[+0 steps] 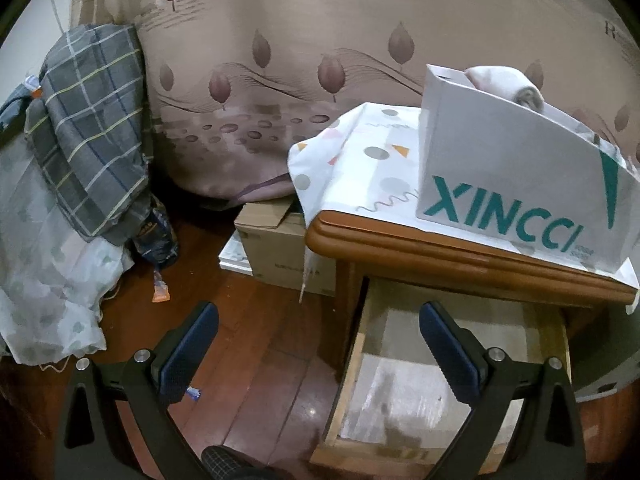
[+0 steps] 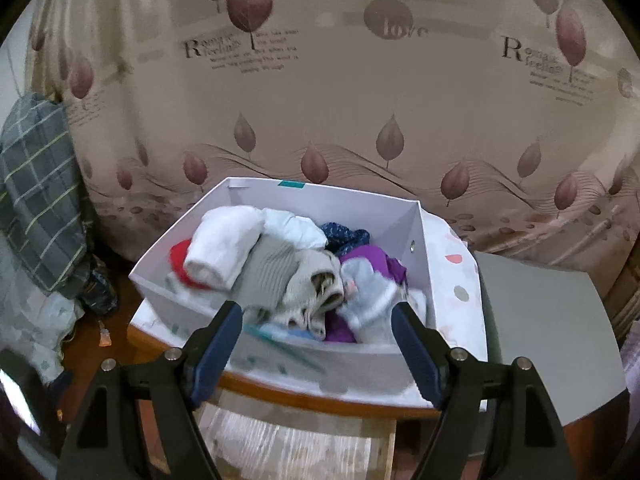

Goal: Take underwear out of drawer

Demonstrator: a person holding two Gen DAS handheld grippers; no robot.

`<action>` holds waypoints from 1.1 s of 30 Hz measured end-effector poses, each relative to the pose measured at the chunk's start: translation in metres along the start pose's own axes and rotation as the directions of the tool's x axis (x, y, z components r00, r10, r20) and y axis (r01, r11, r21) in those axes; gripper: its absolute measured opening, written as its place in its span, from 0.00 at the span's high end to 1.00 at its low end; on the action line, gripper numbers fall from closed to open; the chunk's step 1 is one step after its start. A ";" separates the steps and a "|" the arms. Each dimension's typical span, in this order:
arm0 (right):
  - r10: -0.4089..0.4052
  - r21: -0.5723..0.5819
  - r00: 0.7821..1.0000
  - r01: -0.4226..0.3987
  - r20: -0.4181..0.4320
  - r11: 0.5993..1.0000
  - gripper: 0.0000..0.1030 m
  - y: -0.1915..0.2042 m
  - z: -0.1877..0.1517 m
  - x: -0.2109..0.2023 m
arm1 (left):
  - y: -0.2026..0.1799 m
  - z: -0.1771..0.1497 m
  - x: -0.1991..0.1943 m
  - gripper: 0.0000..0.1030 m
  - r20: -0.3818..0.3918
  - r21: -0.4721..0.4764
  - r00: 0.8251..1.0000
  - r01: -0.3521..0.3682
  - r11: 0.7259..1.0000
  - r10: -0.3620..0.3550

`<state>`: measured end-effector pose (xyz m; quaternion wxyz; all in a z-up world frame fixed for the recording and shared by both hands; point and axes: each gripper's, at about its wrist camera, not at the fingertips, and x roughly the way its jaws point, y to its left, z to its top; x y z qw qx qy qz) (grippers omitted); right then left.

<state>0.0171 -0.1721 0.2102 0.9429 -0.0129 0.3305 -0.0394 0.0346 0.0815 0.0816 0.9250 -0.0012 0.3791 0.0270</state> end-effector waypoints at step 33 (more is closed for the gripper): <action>-0.070 0.058 0.977 0.083 -0.204 0.995 0.20 0.004 -0.196 0.014 | -0.064 -0.047 -0.009 0.03 -0.083 0.137 0.990 0.124 0.983 -0.114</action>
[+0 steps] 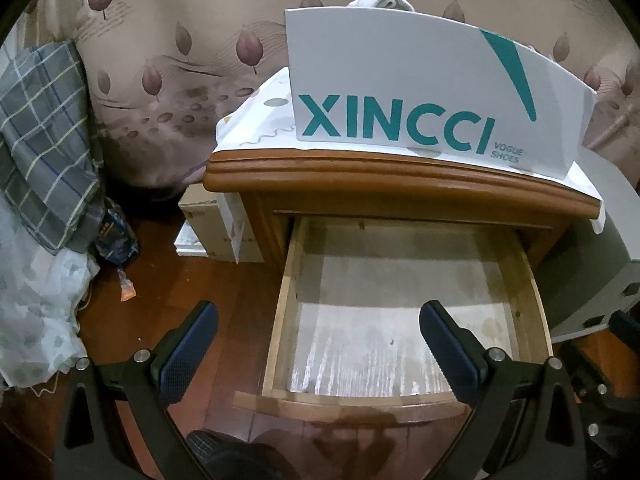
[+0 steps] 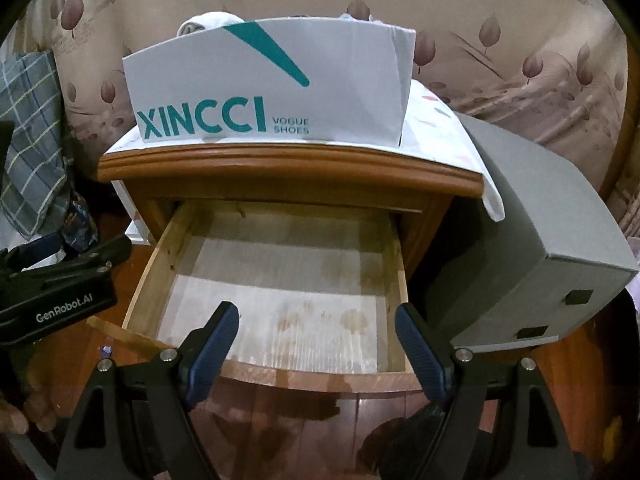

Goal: Take underwear out of drawer

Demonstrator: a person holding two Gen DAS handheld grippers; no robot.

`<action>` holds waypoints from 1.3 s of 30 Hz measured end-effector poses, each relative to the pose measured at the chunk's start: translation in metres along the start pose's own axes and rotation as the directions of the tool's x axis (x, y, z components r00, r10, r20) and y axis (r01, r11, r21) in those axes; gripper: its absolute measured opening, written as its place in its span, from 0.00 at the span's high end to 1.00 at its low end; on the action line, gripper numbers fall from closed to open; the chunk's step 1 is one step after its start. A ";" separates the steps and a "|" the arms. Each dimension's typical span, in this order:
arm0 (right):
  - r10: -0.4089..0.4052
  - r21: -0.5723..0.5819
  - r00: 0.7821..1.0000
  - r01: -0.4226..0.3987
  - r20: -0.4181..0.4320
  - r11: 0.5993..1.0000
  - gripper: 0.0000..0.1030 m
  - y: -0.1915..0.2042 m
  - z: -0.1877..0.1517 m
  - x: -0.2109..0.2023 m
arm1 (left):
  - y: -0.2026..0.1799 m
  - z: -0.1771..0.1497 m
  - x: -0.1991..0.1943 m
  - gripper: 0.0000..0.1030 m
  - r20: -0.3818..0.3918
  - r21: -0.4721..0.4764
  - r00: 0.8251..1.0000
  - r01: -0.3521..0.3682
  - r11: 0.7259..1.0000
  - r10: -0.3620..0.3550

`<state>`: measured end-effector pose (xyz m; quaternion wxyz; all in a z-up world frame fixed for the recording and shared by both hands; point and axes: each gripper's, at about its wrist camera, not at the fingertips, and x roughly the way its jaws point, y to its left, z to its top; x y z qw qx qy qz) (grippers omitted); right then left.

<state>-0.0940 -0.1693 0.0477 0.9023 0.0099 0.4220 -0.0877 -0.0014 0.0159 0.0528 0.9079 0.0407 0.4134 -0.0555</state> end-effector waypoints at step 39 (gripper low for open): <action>0.001 -0.048 0.999 -0.003 -0.036 0.999 0.20 0.015 -0.008 0.007 | -0.006 0.002 0.002 0.03 -0.025 -0.004 0.999 0.039 0.999 -0.039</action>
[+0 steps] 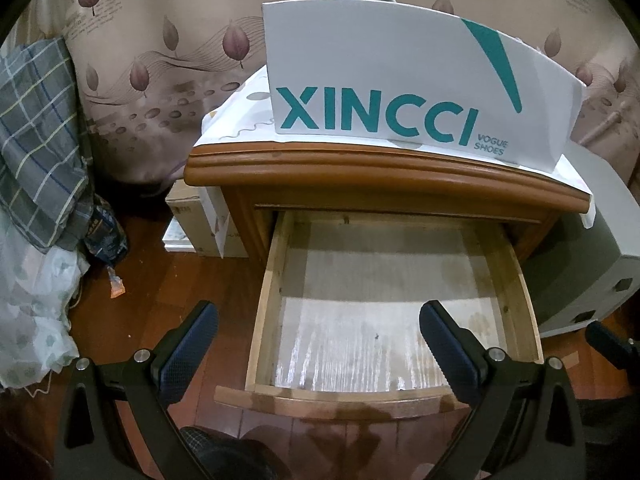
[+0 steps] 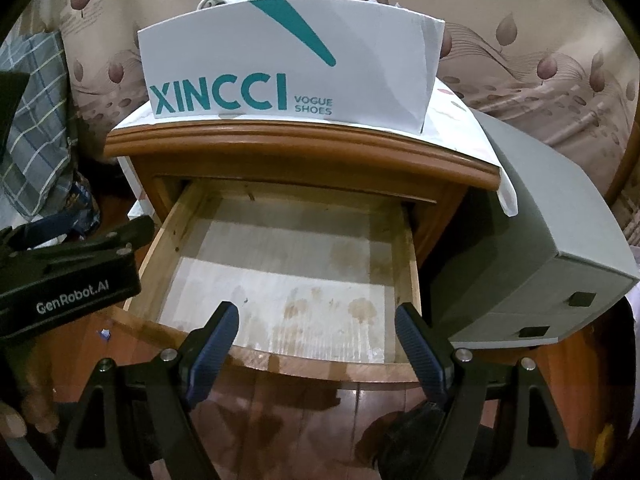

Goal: Take underwear out of drawer

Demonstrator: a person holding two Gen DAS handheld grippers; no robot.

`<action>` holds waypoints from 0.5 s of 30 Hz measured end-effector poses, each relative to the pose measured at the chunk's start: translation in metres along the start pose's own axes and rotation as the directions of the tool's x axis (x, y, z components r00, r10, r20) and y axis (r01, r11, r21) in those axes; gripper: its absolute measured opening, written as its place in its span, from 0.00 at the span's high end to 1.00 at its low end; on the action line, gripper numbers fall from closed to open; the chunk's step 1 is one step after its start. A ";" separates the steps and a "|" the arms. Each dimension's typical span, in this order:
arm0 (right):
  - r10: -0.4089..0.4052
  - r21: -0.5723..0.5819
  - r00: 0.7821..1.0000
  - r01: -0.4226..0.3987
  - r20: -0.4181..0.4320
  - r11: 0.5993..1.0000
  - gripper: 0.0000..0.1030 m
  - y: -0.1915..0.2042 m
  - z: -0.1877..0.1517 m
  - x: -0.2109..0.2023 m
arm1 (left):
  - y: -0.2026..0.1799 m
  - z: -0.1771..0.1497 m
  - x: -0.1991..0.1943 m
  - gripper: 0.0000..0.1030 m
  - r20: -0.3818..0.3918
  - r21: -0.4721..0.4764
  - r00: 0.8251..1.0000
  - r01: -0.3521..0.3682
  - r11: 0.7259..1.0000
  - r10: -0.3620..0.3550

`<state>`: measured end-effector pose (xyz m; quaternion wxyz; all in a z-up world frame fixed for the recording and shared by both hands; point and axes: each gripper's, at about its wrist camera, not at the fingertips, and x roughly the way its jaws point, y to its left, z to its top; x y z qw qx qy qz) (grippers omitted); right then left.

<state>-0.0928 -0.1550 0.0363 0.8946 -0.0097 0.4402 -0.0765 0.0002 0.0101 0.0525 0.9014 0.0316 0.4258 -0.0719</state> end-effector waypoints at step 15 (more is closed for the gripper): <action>0.010 0.006 1.000 -0.009 -0.016 1.000 0.20 0.000 -0.001 0.003 | -0.001 -0.002 0.001 0.03 -0.006 0.010 1.000 -0.004 1.000 0.004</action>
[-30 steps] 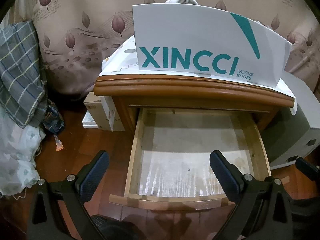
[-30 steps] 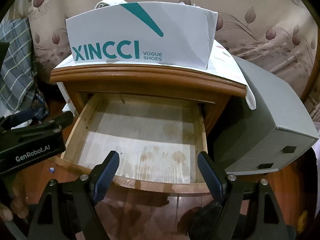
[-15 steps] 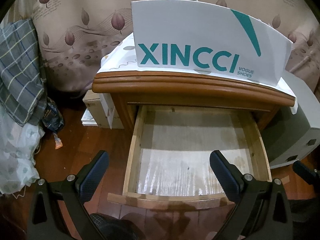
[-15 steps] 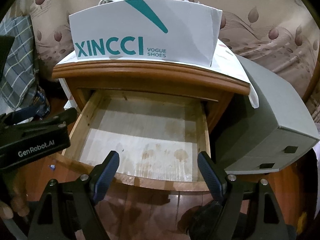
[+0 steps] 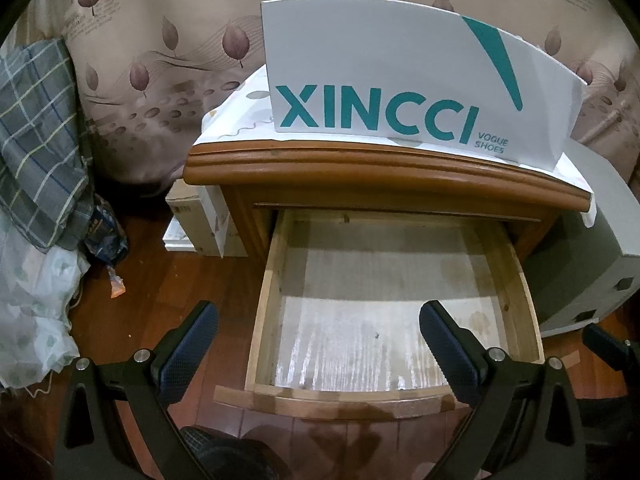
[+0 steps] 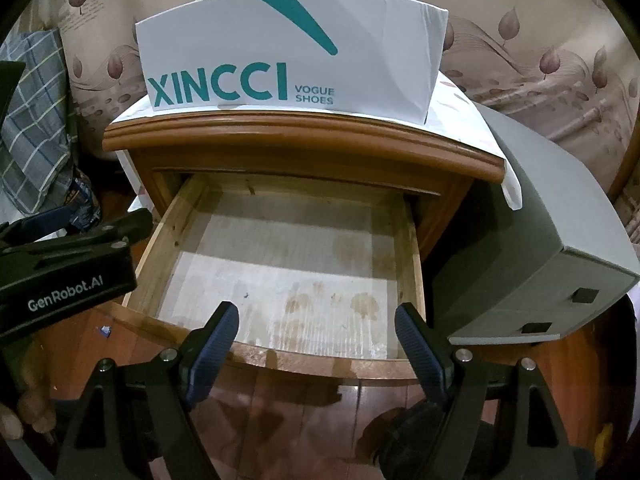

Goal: Take underwear out of drawer

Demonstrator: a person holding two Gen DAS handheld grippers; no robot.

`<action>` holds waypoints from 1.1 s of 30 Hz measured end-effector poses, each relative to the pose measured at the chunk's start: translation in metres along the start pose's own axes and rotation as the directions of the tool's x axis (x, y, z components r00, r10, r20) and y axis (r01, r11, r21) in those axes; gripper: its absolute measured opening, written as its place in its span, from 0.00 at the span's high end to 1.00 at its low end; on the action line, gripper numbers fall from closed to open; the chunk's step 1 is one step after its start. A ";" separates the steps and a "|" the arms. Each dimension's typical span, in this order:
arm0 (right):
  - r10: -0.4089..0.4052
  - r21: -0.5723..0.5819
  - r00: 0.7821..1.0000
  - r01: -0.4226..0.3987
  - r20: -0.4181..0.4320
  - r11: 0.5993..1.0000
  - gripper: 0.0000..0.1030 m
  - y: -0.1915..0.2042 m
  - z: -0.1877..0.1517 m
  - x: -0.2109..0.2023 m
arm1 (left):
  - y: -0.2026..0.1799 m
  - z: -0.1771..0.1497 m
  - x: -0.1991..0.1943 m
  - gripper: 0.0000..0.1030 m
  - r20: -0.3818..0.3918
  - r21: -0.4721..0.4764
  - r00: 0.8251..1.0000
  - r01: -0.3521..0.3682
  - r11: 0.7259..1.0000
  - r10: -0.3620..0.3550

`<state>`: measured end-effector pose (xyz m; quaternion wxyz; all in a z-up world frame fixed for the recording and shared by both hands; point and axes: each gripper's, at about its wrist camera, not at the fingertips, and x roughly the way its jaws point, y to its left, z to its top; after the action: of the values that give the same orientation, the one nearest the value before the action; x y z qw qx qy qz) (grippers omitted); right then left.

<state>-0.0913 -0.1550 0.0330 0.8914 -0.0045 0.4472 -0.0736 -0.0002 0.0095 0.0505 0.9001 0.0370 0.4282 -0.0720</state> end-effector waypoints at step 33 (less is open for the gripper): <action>0.034 -0.024 0.999 -0.035 -0.018 0.999 0.20 0.009 -0.002 0.005 | -0.003 -0.004 0.002 0.03 -0.002 0.012 1.000 0.018 1.000 -0.018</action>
<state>-0.0884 -0.1466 0.0272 0.8885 -0.0069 0.4559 -0.0528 -0.0020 0.0071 0.0463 0.8988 0.0385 0.4288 -0.0826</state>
